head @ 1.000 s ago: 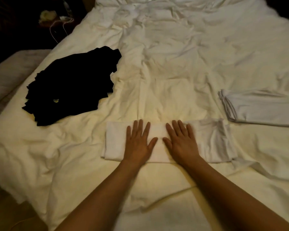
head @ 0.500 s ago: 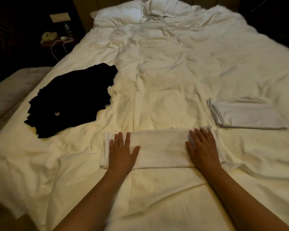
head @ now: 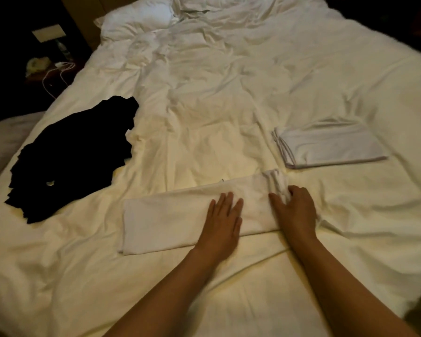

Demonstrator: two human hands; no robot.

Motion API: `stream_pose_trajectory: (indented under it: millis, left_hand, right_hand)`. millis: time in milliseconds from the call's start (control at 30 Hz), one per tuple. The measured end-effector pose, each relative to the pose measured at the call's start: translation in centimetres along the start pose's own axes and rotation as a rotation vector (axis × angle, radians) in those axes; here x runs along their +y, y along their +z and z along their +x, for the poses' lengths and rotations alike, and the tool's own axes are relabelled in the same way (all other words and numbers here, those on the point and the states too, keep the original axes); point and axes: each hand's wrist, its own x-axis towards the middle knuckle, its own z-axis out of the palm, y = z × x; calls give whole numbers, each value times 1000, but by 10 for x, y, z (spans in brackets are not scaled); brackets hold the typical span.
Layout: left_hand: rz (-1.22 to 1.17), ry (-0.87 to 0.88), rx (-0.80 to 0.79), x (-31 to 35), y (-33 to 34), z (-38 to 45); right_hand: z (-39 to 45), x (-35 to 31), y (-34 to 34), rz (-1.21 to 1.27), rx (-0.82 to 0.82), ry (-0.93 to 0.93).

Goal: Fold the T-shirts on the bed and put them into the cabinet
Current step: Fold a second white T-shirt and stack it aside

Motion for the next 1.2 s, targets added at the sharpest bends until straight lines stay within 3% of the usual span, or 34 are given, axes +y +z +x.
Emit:
stream_pose_trajectory:
  millis: [200,400,567,733,867,1067,1200]
  left_hand:
    - [-220,0,16,43,3,28]
    - [-558,-183,51,66,-9,36]
    - [-904,-471,59,83,-36,44]
    - [-1208,-904,2,55,-57,54]
    - [-1235,-1043,116,24,-61,40]
    - [-1258,-1062,201,-15,-66,15]
    - [-1184,-1002,239,-60,-80,-3]
  right_hand:
    - [3,5,-1,-11,-34,8]
    - [12,8,-2,127,-145,70]
    - [1,-2,-4,546,-224,-9]
    - [-21,-19,0,775,-547,-131]
    - [-37,-26,8,825,-640,-193]
    - [-47,-37,26,632,-420,-195]
    - [-52,-46,38,572,-491,-148]
